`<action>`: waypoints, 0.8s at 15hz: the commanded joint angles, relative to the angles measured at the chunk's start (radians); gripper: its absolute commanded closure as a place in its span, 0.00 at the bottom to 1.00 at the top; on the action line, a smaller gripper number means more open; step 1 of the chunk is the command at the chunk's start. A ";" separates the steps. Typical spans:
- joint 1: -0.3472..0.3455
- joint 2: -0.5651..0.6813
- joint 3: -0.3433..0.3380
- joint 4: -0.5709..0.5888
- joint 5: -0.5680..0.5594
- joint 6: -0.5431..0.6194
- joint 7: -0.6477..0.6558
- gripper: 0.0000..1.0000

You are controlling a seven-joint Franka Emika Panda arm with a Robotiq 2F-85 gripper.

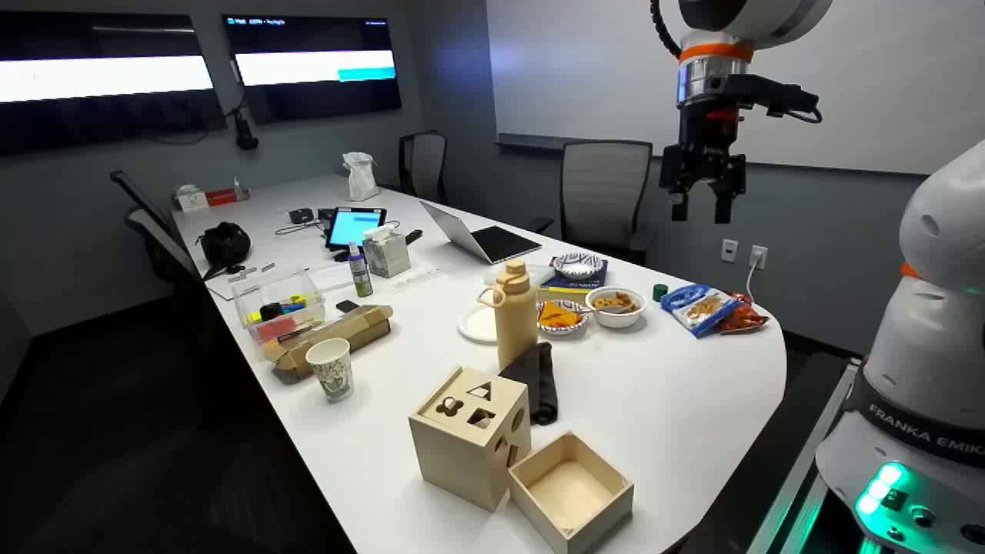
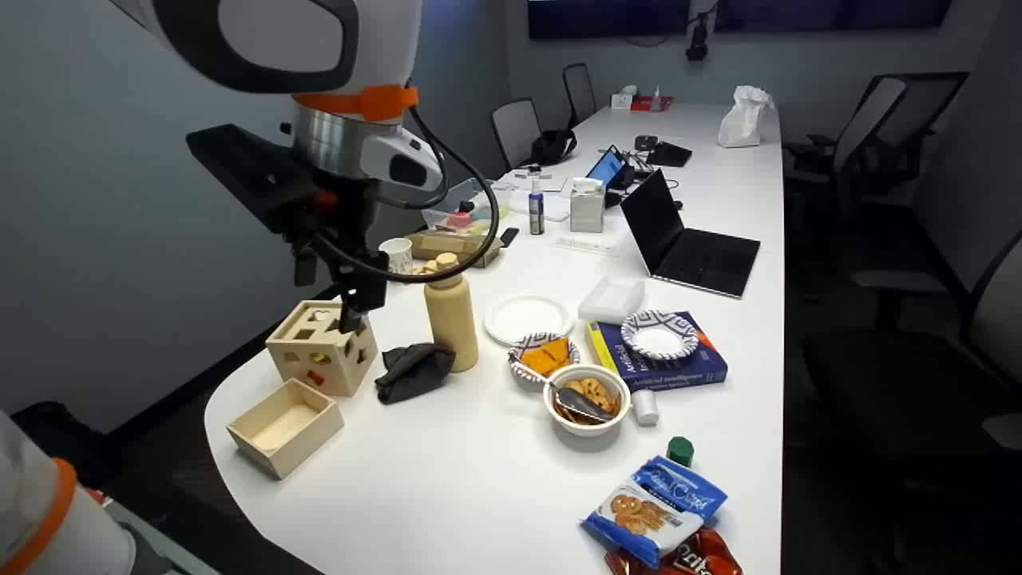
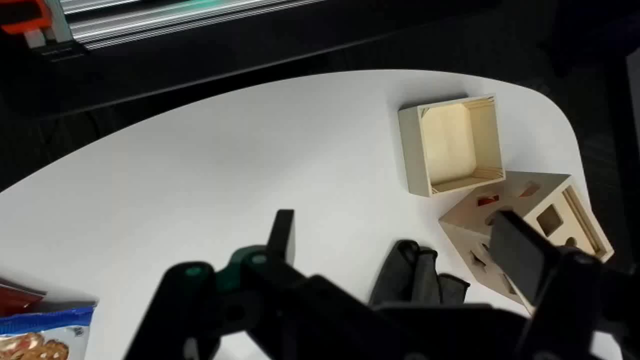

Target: Slide the lid on the wooden toy box.

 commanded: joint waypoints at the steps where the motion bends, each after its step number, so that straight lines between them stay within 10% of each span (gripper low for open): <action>1: -0.024 0.004 0.022 0.002 0.012 -0.004 -0.012 0.00; 7: -0.018 0.007 0.041 0.006 0.016 -0.003 0.014 0.00; 12: 0.045 -0.019 0.244 -0.005 0.073 0.051 0.245 0.00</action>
